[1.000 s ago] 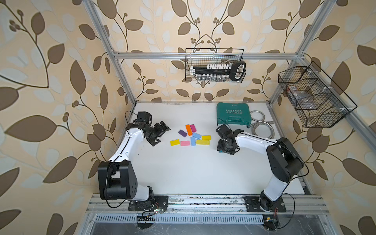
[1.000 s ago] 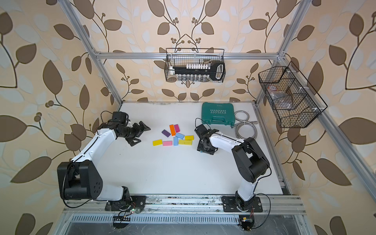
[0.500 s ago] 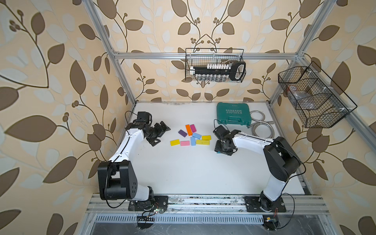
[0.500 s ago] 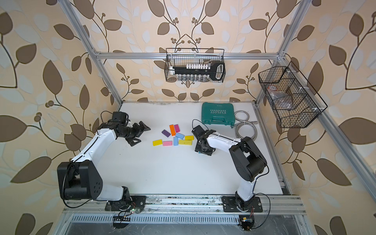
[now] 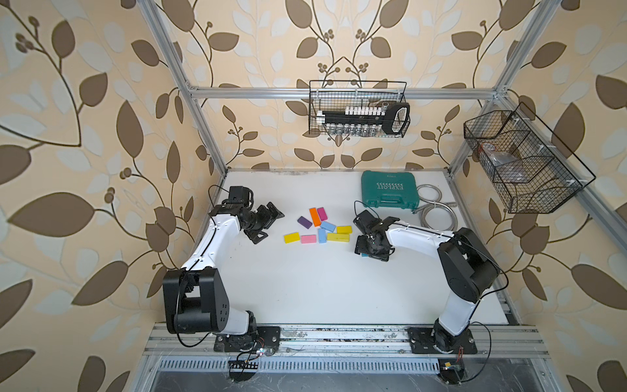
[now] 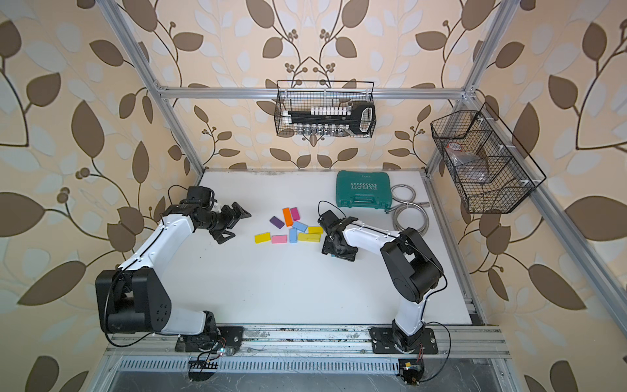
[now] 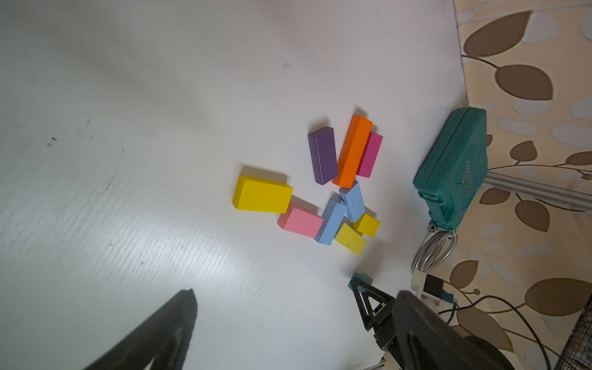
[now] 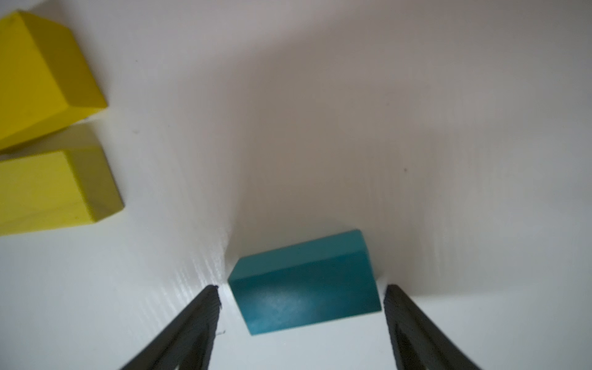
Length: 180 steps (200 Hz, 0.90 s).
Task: Assemble the letter c with building blocks
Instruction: Adjust the building block at the center of the board, then pick up the building block from the center of the board.
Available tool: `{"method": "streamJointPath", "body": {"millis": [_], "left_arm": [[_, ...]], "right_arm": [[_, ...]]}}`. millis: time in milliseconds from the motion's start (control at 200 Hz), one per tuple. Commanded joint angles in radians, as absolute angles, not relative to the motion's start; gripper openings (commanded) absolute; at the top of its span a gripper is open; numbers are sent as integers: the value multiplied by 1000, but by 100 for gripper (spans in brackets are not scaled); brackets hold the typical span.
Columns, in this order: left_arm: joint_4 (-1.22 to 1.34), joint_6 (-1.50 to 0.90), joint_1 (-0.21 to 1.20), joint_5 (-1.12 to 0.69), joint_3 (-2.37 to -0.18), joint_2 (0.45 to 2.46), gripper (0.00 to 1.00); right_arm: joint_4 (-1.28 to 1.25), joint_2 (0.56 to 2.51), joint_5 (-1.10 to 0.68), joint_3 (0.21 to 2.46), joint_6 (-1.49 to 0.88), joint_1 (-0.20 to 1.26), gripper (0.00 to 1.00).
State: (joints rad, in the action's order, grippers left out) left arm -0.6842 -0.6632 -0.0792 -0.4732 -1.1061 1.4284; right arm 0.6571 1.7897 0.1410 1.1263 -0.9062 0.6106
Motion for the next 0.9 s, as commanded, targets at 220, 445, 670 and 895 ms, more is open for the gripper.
{"method": "streamJointPath", "body": {"millis": [220, 445, 670, 895], "left_arm": [[-679, -655, -76, -494, -1113, 1407, 99], [-681, -646, -76, -485, -1137, 1434, 99], [-674, -643, -77, -495, -1165, 1492, 99], [-674, -634, -76, -506, -1181, 1513, 99]], "right_arm": [[782, 1750, 230, 1342, -746, 622, 83], [809, 1960, 202, 1570, -685, 631, 85], [858, 2153, 208, 1762, -610, 649, 86], [890, 2260, 225, 1873, -580, 652, 85]]}}
